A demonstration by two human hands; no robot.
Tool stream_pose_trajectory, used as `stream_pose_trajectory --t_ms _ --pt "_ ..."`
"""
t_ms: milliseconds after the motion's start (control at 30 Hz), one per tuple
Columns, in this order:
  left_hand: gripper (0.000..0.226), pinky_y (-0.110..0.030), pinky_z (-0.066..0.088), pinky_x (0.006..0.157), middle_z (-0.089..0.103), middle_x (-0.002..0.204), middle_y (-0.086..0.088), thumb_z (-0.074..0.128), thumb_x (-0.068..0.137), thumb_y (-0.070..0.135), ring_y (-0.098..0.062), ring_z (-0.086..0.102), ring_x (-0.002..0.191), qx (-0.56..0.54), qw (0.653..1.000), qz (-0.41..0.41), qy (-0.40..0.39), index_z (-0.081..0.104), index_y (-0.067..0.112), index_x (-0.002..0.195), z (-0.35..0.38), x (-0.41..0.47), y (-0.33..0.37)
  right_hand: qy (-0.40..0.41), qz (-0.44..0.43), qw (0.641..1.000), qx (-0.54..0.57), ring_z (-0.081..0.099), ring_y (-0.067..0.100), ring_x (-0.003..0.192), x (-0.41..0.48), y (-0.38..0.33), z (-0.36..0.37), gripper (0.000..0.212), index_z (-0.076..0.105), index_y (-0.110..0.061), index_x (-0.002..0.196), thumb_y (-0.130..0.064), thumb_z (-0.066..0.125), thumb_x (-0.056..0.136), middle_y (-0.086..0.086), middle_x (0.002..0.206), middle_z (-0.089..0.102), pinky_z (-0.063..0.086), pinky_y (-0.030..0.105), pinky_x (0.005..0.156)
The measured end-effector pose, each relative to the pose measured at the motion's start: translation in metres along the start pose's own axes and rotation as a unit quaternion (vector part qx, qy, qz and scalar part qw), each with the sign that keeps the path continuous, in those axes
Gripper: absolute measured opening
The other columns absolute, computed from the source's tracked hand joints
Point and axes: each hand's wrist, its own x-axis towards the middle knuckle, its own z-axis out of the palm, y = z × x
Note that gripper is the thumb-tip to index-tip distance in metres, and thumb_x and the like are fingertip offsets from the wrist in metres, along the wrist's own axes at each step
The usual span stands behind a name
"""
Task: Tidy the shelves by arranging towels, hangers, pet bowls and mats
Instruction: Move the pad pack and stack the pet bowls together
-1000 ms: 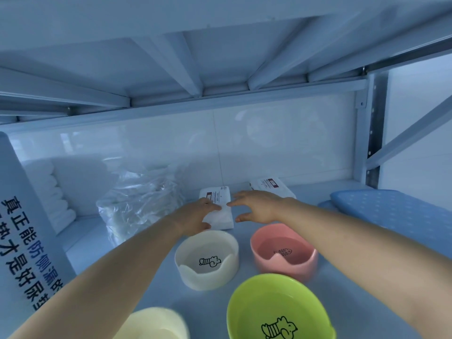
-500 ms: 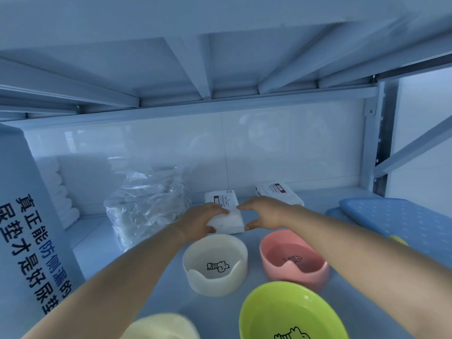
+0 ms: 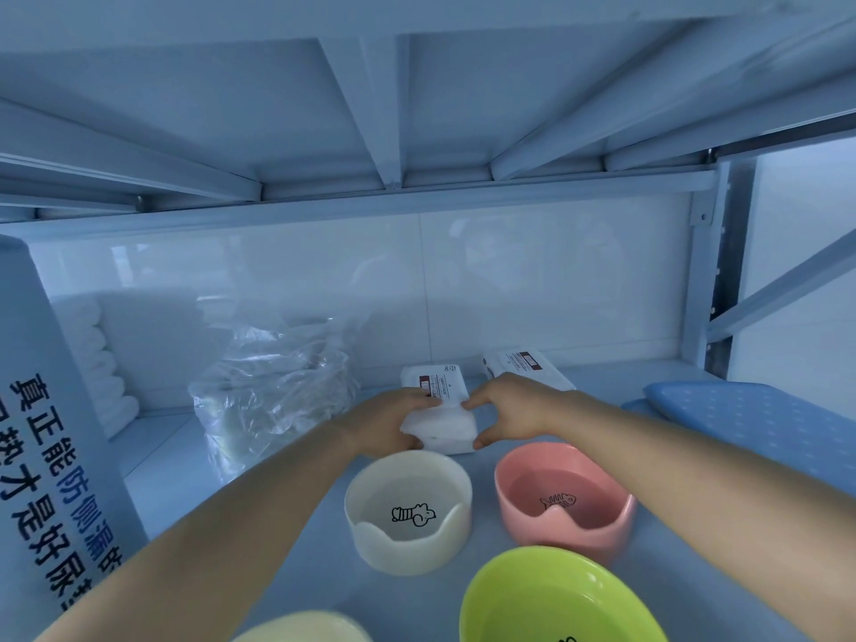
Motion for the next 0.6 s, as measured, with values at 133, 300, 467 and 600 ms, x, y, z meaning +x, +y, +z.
stream_pose_trajectory --t_ms 133,300,467,600 --pt "0.08 -0.018 0.018 0.108 0.028 0.151 -0.003 0.073 0.078 0.025 -0.015 0.027 0.138 -0.011 1.0 -0.014 -0.005 0.029 0.015 0.144 -0.007 0.004 -0.001 -0.003 0.005 1.0 -0.007 0.04 0.02 0.13 -0.004 0.0 -0.007 0.085 0.038 -0.024 0.14 -0.047 0.077 0.069 0.002 0.144 0.043 0.033 0.028 0.105" --pt "0.081 -0.019 0.036 0.093 0.041 0.143 -0.001 0.073 0.077 0.029 -0.016 0.043 0.125 -0.039 0.997 -0.047 -0.039 0.029 0.021 0.144 -0.008 0.003 0.0 -0.027 0.021 0.999 0.005 0.043 0.023 0.127 -0.003 -0.014 -0.003 0.091 0.028 -0.028 0.145 -0.044 0.077 0.07 0.007 0.142 0.044 0.035 0.026 0.096" --pt "0.084 -0.017 0.041 0.084 0.05 0.134 0.002 0.072 0.075 0.023 -0.013 0.054 0.106 -0.068 0.992 -0.083 -0.065 0.026 0.025 0.145 -0.01 0.005 0.005 -0.025 0.022 0.999 0.015 0.047 0.022 0.122 -0.003 -0.018 -0.002 0.088 0.029 -0.028 0.144 -0.041 0.076 0.071 0.005 0.137 0.048 0.033 0.022 0.085" --pt "0.08 -0.021 0.052 0.056 0.058 0.101 0.004 0.073 0.069 0.009 -0.006 0.059 0.068 -0.129 0.982 -0.098 -0.092 0.036 0.031 0.138 -0.01 0.011 0.01 -0.027 0.021 0.999 0.018 0.038 0.02 0.131 -0.003 -0.018 -0.001 0.095 0.028 -0.027 0.145 -0.042 0.08 0.067 -0.001 0.147 0.037 0.032 0.025 0.1"
